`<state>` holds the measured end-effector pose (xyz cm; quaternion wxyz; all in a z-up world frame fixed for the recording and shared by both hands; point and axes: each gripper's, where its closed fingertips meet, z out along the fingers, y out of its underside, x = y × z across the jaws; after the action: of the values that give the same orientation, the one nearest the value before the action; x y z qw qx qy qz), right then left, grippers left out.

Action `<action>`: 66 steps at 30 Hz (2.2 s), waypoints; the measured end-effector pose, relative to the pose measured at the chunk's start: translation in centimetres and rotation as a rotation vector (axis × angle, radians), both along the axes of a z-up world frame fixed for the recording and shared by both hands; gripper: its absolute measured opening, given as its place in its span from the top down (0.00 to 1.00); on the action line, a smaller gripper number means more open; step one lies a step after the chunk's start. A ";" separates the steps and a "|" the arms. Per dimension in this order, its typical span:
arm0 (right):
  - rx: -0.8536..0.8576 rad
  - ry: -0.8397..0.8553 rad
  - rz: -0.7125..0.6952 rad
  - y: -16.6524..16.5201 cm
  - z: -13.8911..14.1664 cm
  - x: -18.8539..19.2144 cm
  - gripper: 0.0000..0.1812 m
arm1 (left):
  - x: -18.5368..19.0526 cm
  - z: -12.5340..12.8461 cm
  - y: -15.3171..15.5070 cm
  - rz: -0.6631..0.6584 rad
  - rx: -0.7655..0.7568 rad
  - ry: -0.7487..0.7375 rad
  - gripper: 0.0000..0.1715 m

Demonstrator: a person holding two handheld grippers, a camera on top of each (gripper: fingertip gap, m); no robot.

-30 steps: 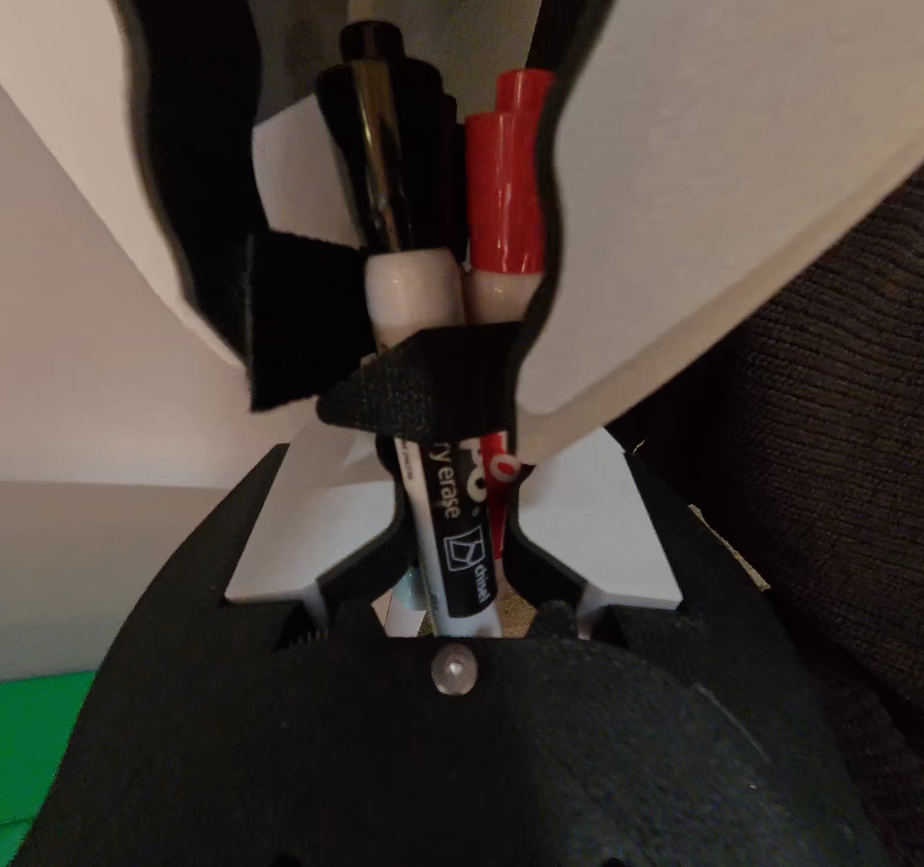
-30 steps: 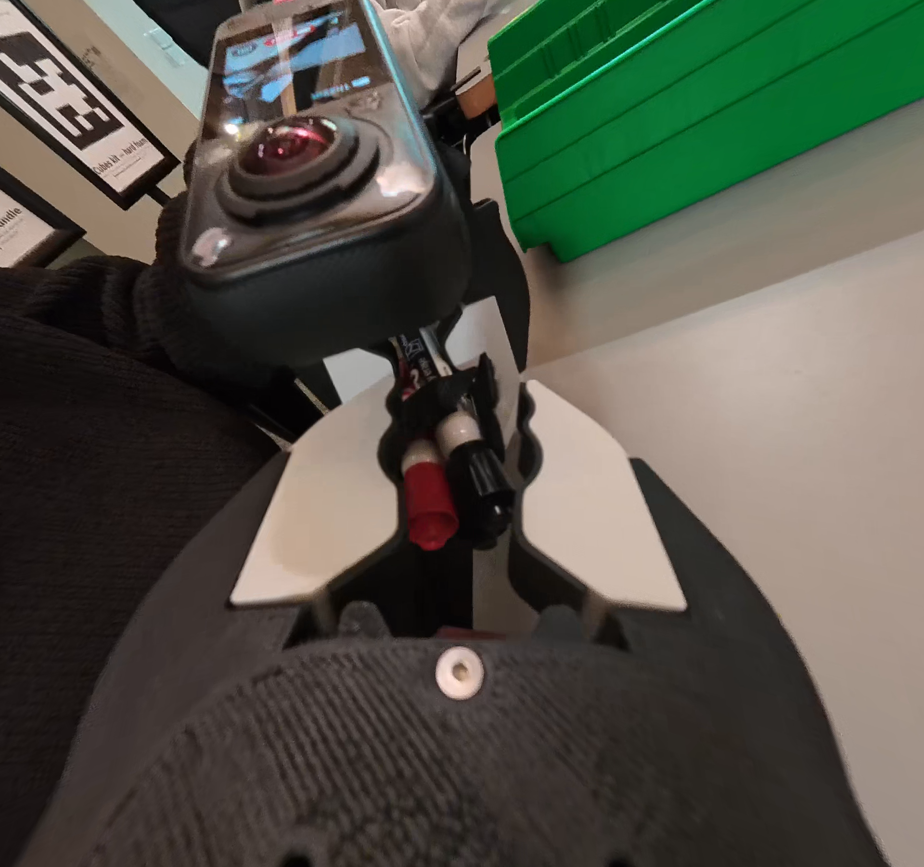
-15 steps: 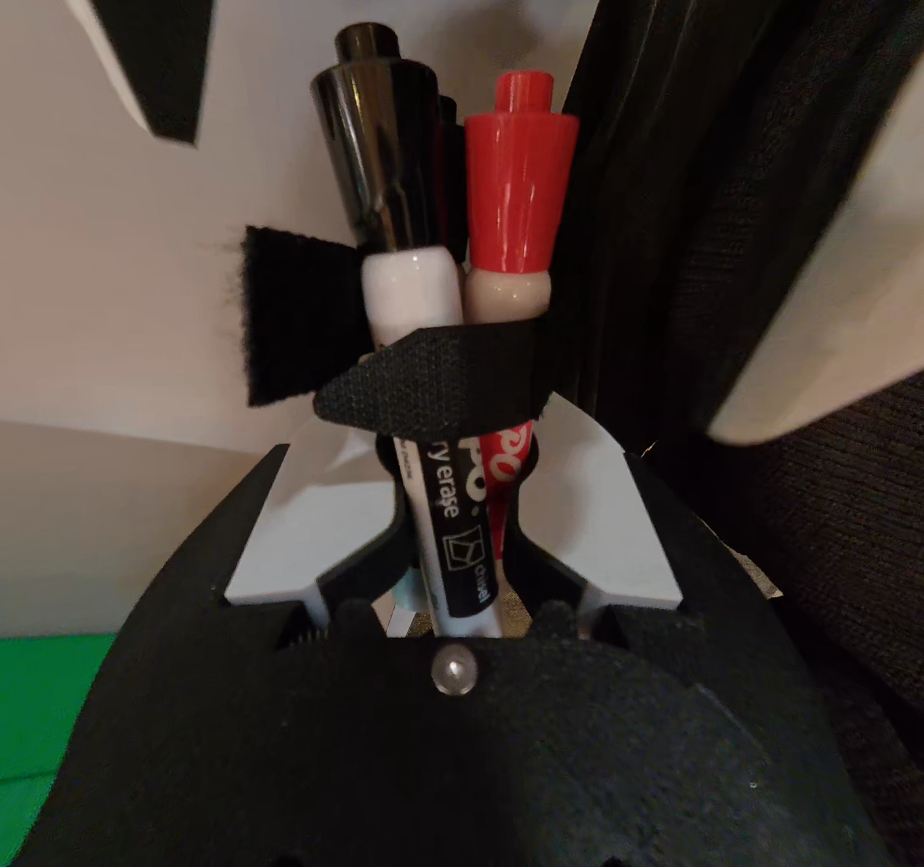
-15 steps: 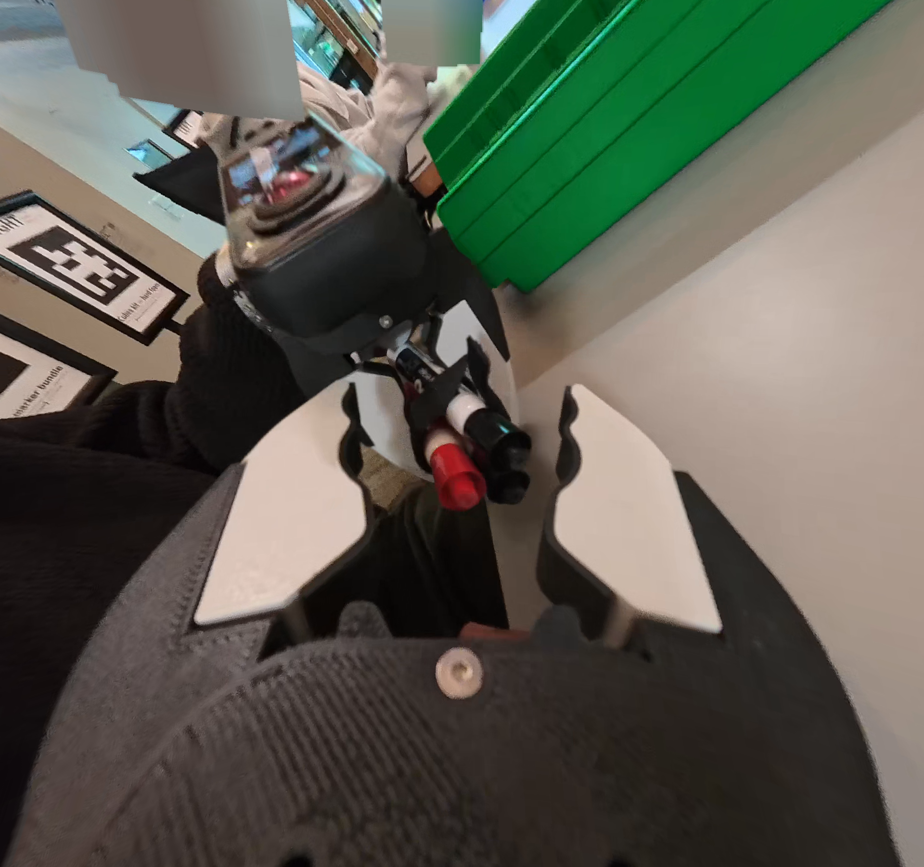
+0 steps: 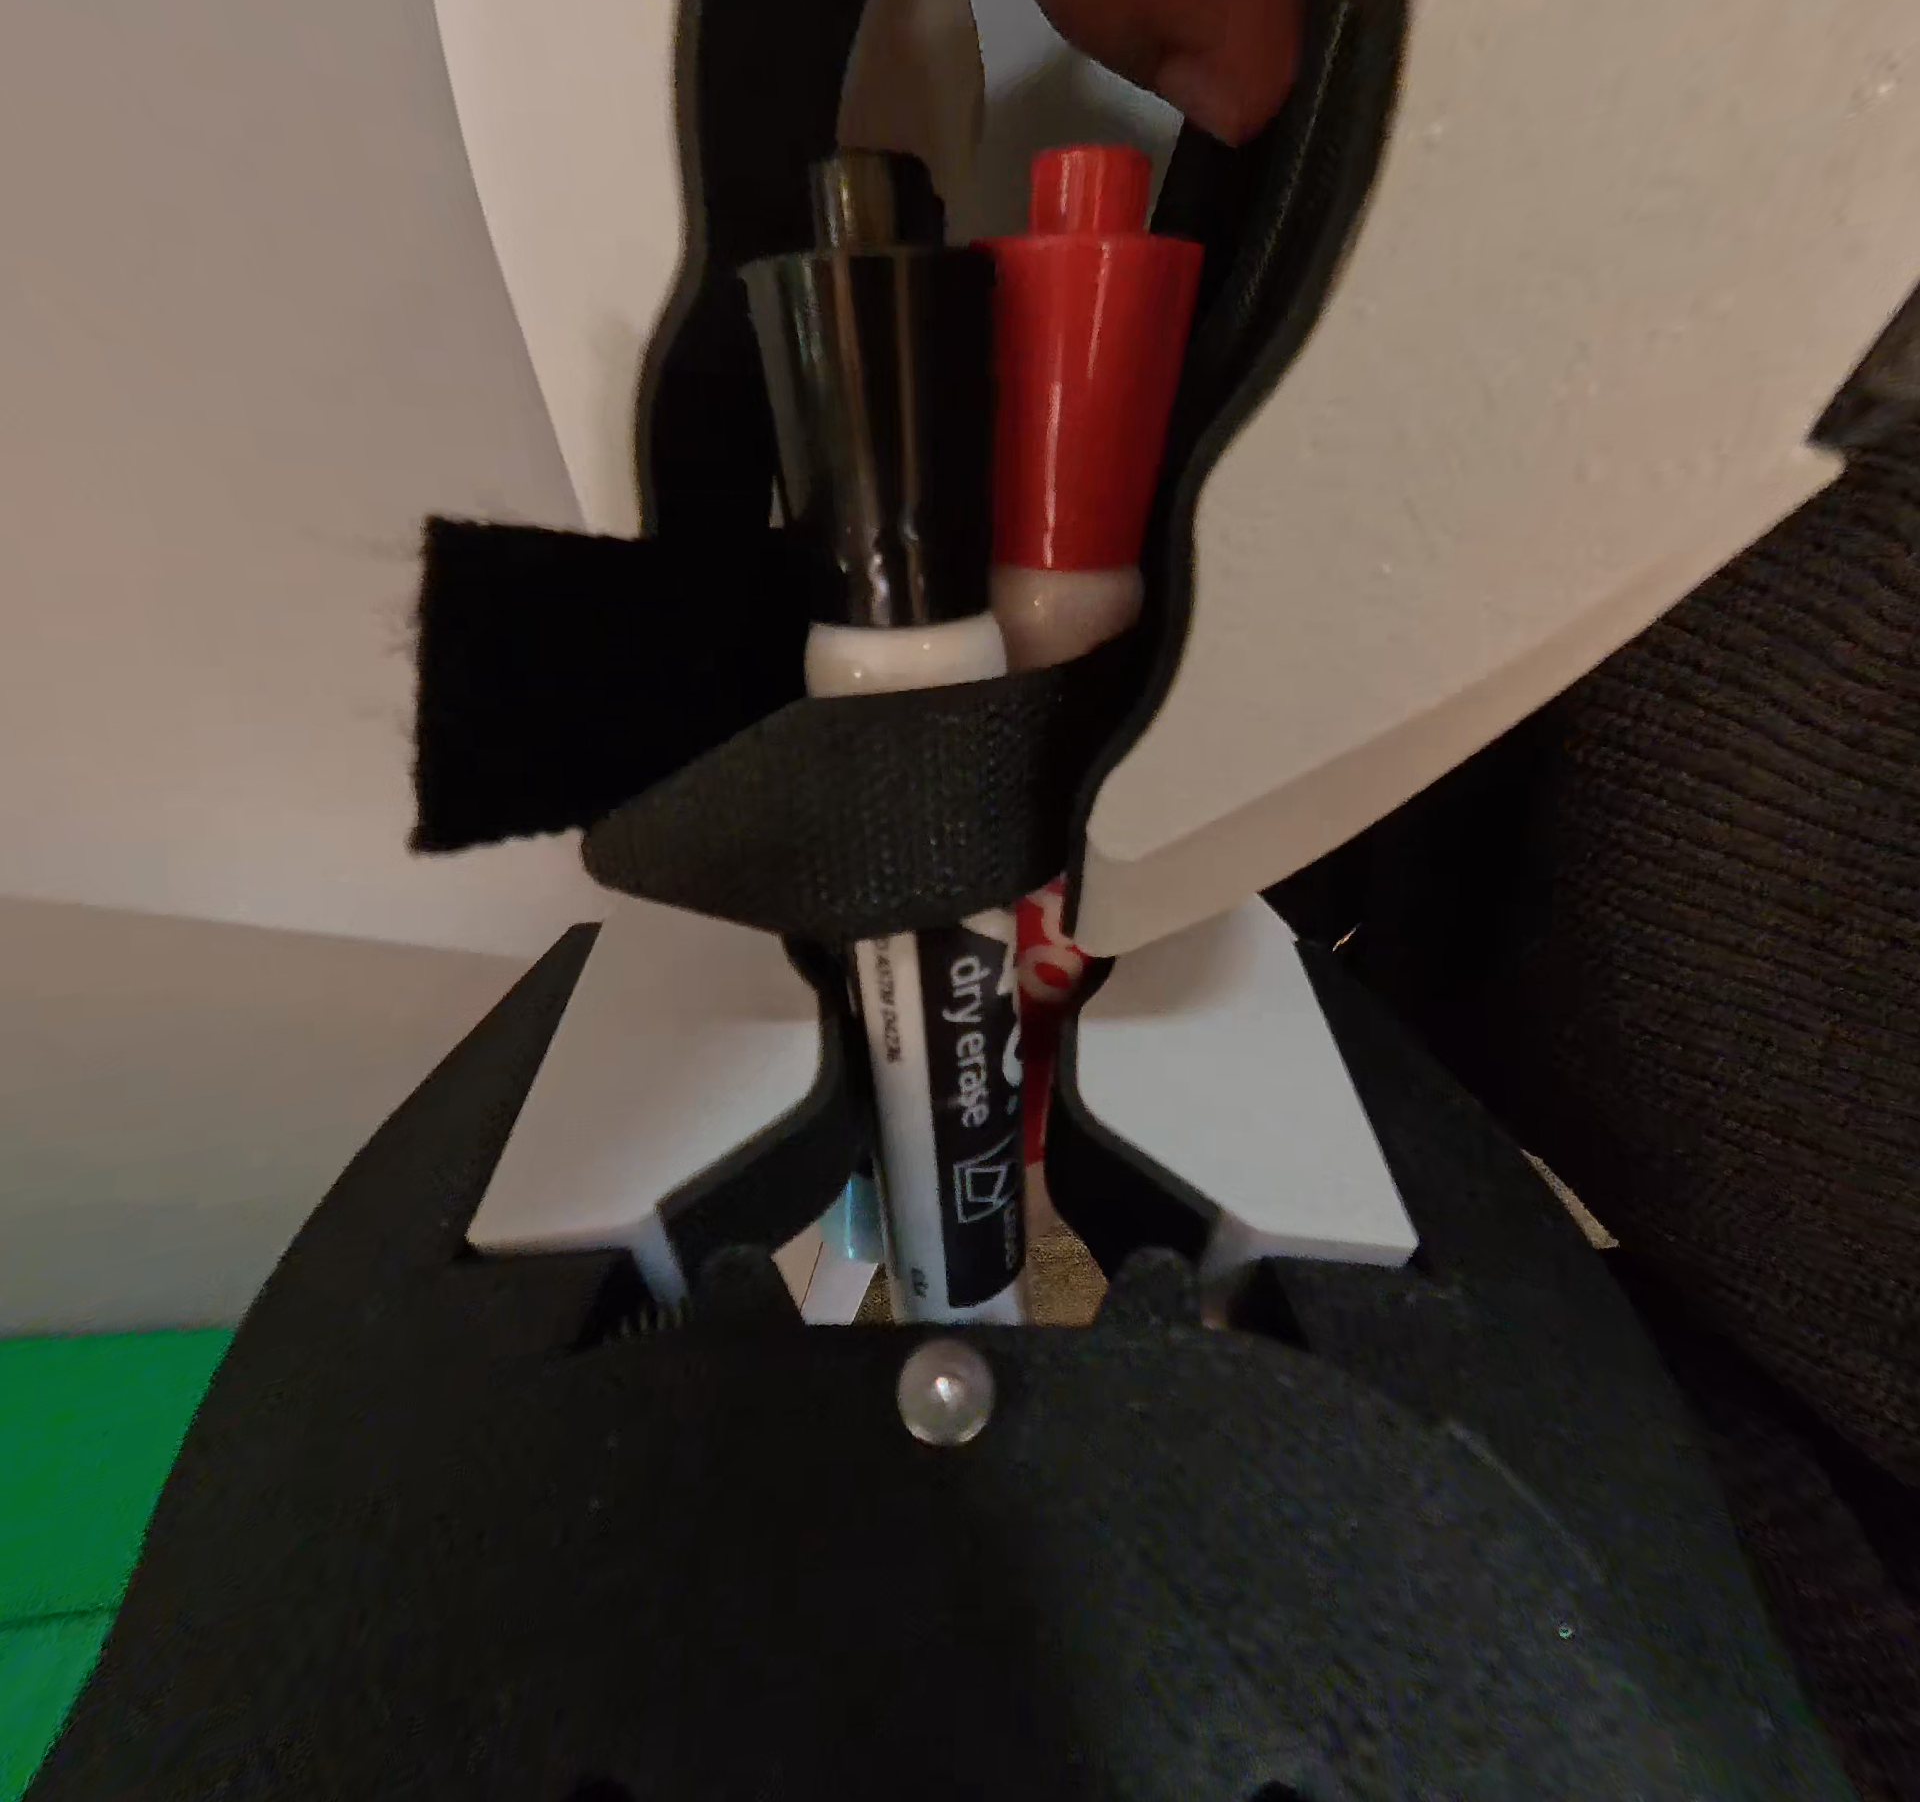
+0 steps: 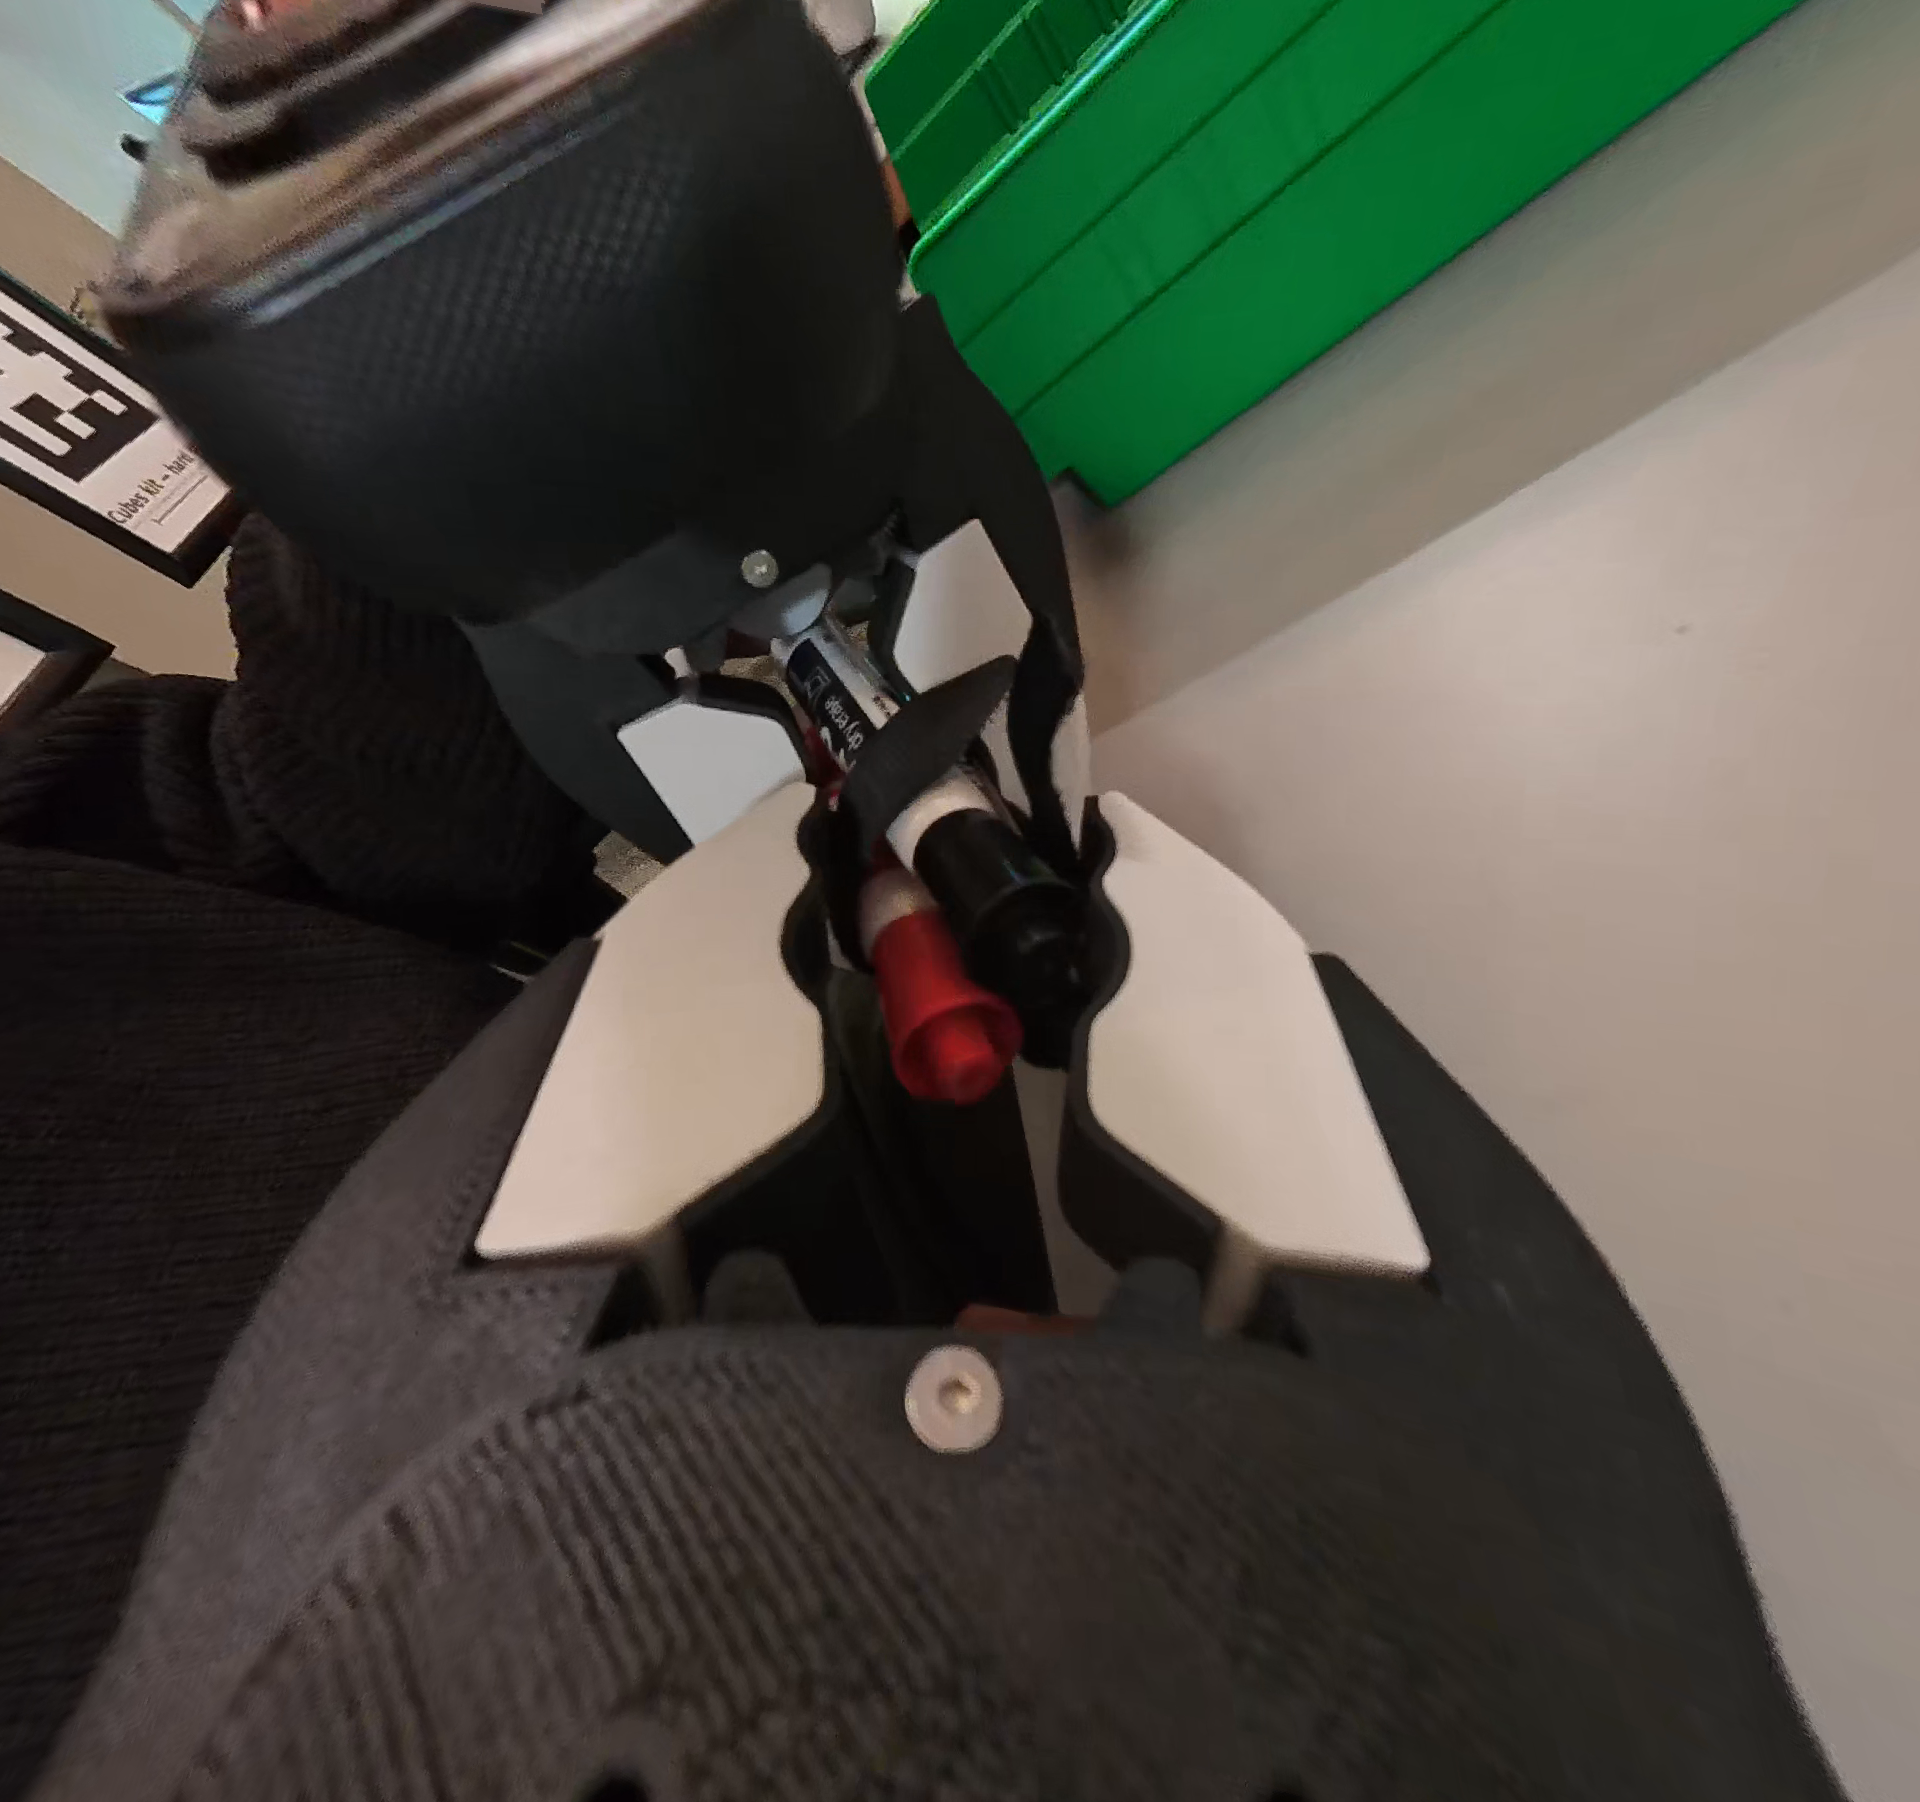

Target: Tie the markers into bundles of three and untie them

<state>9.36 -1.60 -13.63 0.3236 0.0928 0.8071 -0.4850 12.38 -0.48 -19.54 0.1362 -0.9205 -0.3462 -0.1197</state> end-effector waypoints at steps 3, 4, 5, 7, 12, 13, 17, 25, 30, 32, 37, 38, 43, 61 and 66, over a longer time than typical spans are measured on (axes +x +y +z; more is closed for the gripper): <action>-0.015 0.011 0.021 0.1 0.2 0.2 0.75 | 0.0 0.1 0.1 -0.004 0.004 0.003 0.75; -0.022 0.017 0.027 0.1 0.3 0.2 0.75 | 0.0 0.1 0.2 -0.004 0.007 0.004 0.75; -0.028 0.020 0.032 0.2 0.4 0.1 0.75 | 0.0 0.2 0.2 -0.004 0.009 0.007 0.75; -0.041 0.015 0.044 0.3 0.6 0.1 0.76 | 0.0 0.3 0.2 -0.006 0.011 0.008 0.75; -0.048 -0.001 0.062 0.5 0.7 0.1 0.76 | 0.0 0.3 0.3 -0.008 0.007 0.008 0.75; -0.048 0.000 0.063 0.5 0.7 0.1 0.76 | 0.0 0.3 0.4 -0.008 0.006 0.007 0.75; -0.062 -0.008 0.065 0.5 1.0 0.1 0.76 | 0.1 0.3 0.4 -0.009 0.006 0.007 0.75; -0.071 -0.018 0.087 0.8 1.4 0.0 0.83 | 0.1 0.5 0.7 -0.015 0.005 0.012 0.75; -0.076 -0.030 0.101 0.9 1.7 0.0 0.84 | 0.1 0.6 0.8 -0.015 0.009 0.014 0.75; -0.075 -0.050 0.102 0.9 1.7 0.0 0.83 | 0.1 0.7 0.9 -0.013 0.010 0.014 0.75; -0.059 -0.083 0.100 0.9 1.4 0.1 0.81 | 0.2 0.5 0.8 -0.014 0.000 0.008 0.75; -0.061 -0.088 0.098 0.9 1.4 0.1 0.81 | 0.2 0.5 0.9 -0.014 0.000 0.007 0.75; -0.066 -0.127 0.091 0.9 1.6 -0.1 0.81 | 0.1 0.5 0.9 -0.014 -0.003 0.012 0.75; -0.042 -0.140 0.067 0.9 1.4 -0.4 0.73 | 0.3 0.3 1.1 -0.017 -0.009 -0.001 0.75; -0.022 -0.063 0.046 0.9 0.8 -0.5 0.68 | 0.2 0.4 0.5 0.009 0.005 -0.006 0.75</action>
<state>8.83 -0.74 -12.79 0.3609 0.0862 0.7930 -0.4831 12.61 0.05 -19.17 0.1382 -0.9181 -0.3506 -0.1228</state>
